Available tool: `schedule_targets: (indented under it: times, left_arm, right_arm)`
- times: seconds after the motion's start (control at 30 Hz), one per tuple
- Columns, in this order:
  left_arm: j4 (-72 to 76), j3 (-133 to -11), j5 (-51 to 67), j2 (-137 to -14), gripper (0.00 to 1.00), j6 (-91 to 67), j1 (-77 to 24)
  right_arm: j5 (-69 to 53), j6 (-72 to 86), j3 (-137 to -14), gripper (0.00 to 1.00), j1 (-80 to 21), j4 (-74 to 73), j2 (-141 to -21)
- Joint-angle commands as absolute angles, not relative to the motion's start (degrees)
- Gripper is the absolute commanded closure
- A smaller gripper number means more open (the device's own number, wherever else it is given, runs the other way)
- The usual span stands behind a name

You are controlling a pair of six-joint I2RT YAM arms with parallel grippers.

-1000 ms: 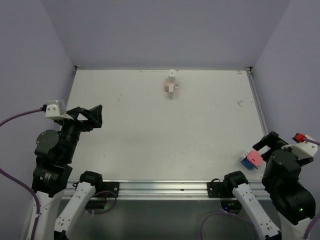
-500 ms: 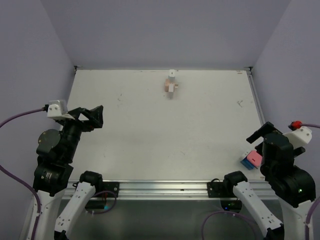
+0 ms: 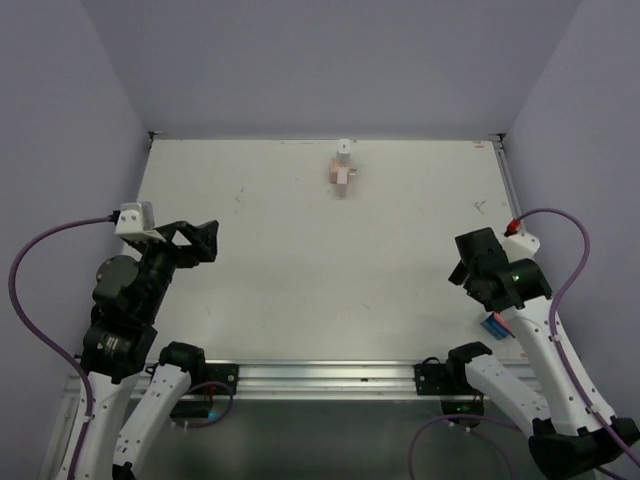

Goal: Pull the plug off the socket

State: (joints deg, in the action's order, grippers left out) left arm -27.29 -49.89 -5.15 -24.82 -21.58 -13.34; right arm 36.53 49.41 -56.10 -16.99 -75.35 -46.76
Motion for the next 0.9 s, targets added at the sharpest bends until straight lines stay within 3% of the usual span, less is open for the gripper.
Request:
schedule_targets:
  times: [0.0,0.4,0.87]
  left_arm:
    - [-23.55,-47.29,-2.55,-24.7,0.01,-22.41,-13.8]
    - [-20.48,-35.78,2.72,-23.64,0.0,-23.64,-13.8]
    - [-18.19,-32.78,2.99,-21.89,0.0,-21.89,-13.97]
  right_arm:
    - [39.55,54.75,-54.94,0.01,-16.53,-74.18,-48.42]
    - [42.54,55.46,-51.42,0.01,-3.53,-71.63,-52.29]
    - [36.66,48.78,-48.52,0.01,12.55,-64.34,-57.48]
